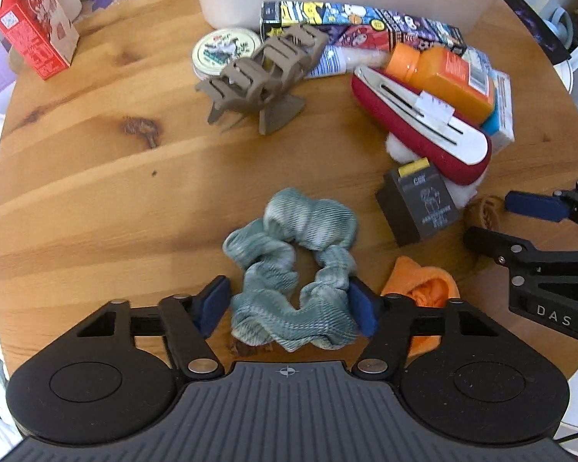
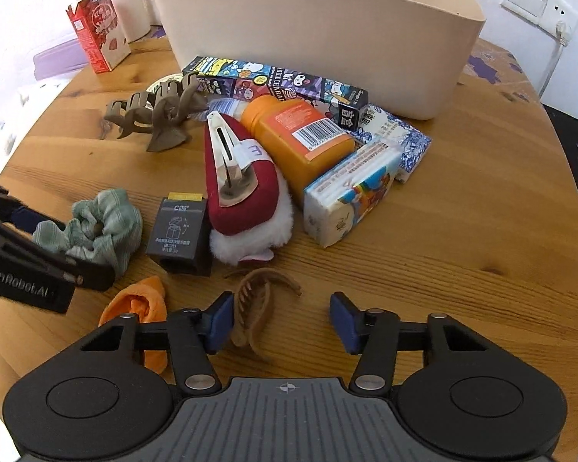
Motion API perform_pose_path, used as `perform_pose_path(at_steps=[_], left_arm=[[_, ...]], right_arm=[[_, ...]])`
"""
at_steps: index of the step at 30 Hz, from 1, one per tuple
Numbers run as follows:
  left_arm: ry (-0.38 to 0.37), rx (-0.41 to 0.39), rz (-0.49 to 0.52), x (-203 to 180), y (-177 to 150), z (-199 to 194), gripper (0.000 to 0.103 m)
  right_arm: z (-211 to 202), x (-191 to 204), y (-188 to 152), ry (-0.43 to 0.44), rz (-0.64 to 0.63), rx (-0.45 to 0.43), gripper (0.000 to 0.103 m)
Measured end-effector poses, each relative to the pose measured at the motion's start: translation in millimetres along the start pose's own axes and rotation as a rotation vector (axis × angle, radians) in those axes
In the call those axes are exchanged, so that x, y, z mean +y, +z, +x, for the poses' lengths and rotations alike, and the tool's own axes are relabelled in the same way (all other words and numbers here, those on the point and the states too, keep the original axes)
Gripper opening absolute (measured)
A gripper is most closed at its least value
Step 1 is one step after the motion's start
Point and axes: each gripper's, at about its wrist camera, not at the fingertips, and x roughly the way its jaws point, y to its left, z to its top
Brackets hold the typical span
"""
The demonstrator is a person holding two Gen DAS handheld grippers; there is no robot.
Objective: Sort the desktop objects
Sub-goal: 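Move both tools back toward the green scrunchie and brown claw clip, then grasp the green scrunchie with the left tool while the right tool grasps the brown claw clip, then lower the scrunchie and claw clip into the basket and open both tools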
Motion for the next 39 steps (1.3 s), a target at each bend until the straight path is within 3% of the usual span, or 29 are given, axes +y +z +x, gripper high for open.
perform_pose_path(at_steps=[3,7,12,17,25,39], left_arm=[[0.01,-0.007,0.003,0.7,3.7,-1.8,0.044],[0.013,-0.019,0.011,-0.2,4.7,-4.2,0.034],[0.006,-0.031,0.016,-1.3,2.3,-7.8,0.021],[0.004,-0.045,0.037,-5.8,-4.6,-9.2,0.014],[-0.004,-0.094,0.062,-12.5,-15.8,-31.1,0.014],[0.013,-0.219,0.059,12.7,-21.7,-79.0,0.014]], right_arm=[[-0.8,-3.0,0.5,-0.002,0.004,-0.004,0.037],[-1.8,-9.1,0.2,0.009,0.019,-0.005,0.018],[-4.4,-12.2,-4.7,0.012,0.03,-0.01,0.018],[-12.6,-12.1,-11.2,0.008,0.051,-0.027,0.018],[-35.7,-11.3,-17.0,-0.002,0.061,-0.08,0.018],[-85.1,-13.5,-10.5,-0.014,0.078,-0.2,0.018]])
